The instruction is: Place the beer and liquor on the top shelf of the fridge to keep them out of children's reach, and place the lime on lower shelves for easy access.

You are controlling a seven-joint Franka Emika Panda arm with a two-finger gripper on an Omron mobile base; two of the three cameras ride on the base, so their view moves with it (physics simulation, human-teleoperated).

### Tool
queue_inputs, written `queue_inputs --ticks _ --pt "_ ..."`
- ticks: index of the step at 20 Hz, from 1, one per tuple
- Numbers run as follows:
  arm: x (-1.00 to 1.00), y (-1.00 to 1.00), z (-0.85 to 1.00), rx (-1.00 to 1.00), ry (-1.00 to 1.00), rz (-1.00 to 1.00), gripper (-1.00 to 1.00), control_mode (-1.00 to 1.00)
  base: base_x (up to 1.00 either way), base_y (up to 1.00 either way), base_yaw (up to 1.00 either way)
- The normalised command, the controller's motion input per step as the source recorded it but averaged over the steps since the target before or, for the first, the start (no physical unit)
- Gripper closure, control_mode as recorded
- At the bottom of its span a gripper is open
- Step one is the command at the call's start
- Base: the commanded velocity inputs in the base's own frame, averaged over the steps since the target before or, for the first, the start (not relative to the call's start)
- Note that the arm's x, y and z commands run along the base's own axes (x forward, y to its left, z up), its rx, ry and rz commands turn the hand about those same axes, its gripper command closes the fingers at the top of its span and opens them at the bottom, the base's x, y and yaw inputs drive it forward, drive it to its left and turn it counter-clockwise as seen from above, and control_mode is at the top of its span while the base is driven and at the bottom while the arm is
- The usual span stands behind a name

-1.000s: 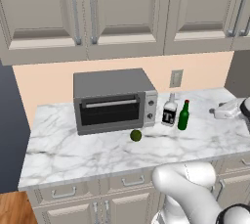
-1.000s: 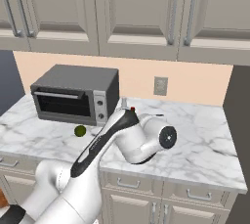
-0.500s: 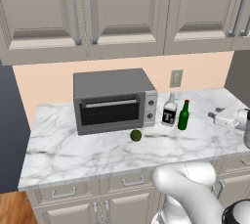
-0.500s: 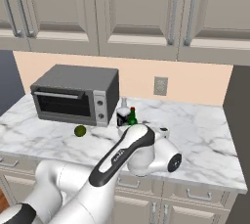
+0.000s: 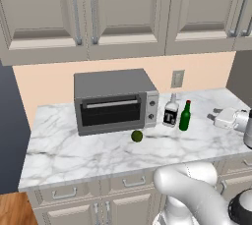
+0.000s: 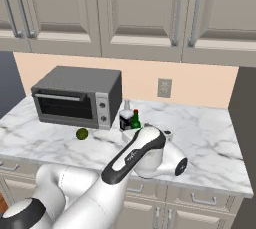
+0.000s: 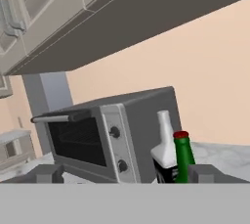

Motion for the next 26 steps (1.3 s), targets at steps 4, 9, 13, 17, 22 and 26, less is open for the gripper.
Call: queue_inputs --ticks 4,9,13,17,22,26 --pt "0.1 0.01 -0.25 -0.02 -0.03 0.03 -1.0 -1.0 0.0 0.0 0.0" --pt "0.19 0.02 -0.27 -0.06 -0.03 0.0 -1.0 -1.0 0.0 0.0 0.0" --pt "0.21 0.07 -0.15 -0.11 -0.01 0.0 -1.0 -1.0 0.0 0.0 0.0" --pt "0.22 0.07 -0.07 -0.13 0.0 0.0 -1.0 -1.0 0.0 0.0 0.0" --pt "0.25 0.06 -0.02 -0.1 0.0 0.0 -1.0 -1.0 0.0 0.0 0.0" --pt "0.35 0.04 0.0 -0.01 0.0 0.0 -1.0 -1.0 0.0 0.0 0.0"
